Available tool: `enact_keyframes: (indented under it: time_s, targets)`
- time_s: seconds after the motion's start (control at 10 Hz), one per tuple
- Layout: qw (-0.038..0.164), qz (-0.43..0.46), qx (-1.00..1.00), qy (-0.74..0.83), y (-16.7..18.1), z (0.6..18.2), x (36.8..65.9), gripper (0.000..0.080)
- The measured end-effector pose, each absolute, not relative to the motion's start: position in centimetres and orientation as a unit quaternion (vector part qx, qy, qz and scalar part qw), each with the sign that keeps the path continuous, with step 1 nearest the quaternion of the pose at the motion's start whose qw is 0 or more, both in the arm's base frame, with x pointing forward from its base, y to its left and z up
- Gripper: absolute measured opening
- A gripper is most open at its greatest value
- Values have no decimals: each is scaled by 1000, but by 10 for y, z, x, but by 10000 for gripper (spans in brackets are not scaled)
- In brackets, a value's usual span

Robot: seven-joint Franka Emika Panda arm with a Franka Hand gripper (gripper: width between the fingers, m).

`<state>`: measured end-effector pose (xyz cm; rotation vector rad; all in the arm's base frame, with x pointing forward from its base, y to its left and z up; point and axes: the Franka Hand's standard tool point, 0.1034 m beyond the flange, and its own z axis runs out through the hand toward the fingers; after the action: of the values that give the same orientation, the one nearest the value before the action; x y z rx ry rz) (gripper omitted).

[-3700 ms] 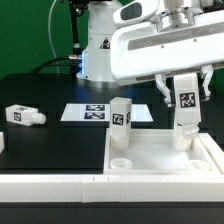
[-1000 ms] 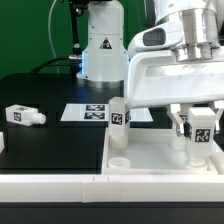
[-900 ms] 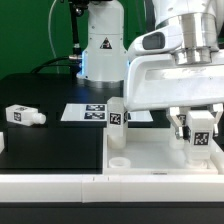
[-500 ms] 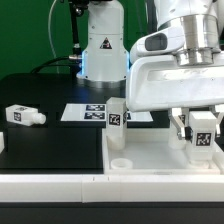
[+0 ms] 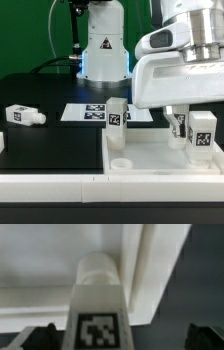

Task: Assemble square table

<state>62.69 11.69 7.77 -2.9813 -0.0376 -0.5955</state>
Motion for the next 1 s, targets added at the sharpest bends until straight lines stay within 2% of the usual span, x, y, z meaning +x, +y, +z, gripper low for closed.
enact_keyframes:
  time_s: [0.2, 0.4, 0.6, 0.7, 0.8, 0.9, 1.0]
  targets:
    - [70, -107, -992, -6, 115, 81, 634, 648]
    - [73, -36, -997, -12, 106, 79, 637, 649]
    - [77, -7, -997, -8, 100, 78, 632, 649]
    - [76, -13, -997, -7, 100, 78, 634, 515]
    - [77, -12, -997, 1, 100, 78, 633, 515]
    - [77, -11, -997, 20, 100, 78, 633, 376]
    - [78, -8, -996, 52, 100, 78, 633, 282]
